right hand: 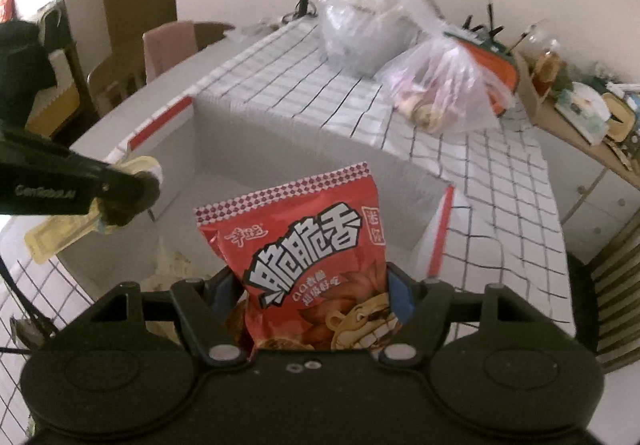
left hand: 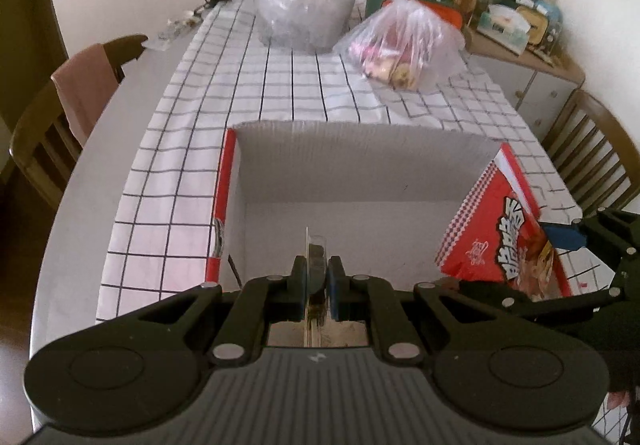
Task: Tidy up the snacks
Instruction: 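Carry both snacks over the red box and open both tools to drop them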
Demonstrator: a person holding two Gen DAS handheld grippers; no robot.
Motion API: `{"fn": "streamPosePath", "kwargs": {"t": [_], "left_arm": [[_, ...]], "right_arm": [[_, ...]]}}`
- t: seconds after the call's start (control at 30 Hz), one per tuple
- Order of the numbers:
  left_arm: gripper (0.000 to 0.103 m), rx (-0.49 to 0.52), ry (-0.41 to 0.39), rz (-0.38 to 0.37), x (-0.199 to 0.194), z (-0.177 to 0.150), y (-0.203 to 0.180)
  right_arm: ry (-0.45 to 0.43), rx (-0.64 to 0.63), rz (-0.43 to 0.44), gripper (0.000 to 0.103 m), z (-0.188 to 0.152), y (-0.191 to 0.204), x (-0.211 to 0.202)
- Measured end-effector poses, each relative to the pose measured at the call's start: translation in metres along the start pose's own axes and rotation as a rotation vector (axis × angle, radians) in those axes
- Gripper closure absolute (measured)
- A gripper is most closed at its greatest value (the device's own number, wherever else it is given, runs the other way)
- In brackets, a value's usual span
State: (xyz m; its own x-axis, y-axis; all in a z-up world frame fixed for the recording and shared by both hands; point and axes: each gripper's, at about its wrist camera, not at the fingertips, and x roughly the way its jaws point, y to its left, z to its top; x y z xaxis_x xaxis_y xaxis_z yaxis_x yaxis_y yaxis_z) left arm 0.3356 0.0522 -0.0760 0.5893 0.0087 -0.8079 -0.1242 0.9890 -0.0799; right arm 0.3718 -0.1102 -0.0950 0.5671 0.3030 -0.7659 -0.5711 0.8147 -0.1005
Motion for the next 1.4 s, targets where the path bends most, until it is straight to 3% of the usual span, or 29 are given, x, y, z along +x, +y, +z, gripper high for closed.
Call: {"fn": "streamPosePath", "kwargs": {"t": [0.23, 0.73, 1.03, 1.17, 1.4], "left_arm": [[0.093, 0.009, 0.073, 0.019, 0.027, -0.004, -0.005], [0.091, -0.071, 0.114, 0.049, 0.034, -0.006, -0.004], [0.071, -0.146, 0.064, 0.061, 0.009, -0.010, -0.001], [0.046, -0.154, 0.021, 0.053, -0.008, -0.013, -0.001], [0.045, -0.119, -0.052, 0.022, -0.039, -0.020, -0.006]], "right_arm": [[0.061, -0.047, 0.027, 0.030, -0.003, 0.007, 0.023], [0.088, -0.088, 0.092, 0.025, -0.009, -0.001, 0.039], [0.033, -0.090, 0.152, 0.016, -0.011, -0.010, 0.025], [0.005, -0.066, 0.163, 0.014, -0.011, -0.016, 0.012], [-0.059, -0.015, 0.154, 0.008, -0.012, -0.021, -0.020]]}}
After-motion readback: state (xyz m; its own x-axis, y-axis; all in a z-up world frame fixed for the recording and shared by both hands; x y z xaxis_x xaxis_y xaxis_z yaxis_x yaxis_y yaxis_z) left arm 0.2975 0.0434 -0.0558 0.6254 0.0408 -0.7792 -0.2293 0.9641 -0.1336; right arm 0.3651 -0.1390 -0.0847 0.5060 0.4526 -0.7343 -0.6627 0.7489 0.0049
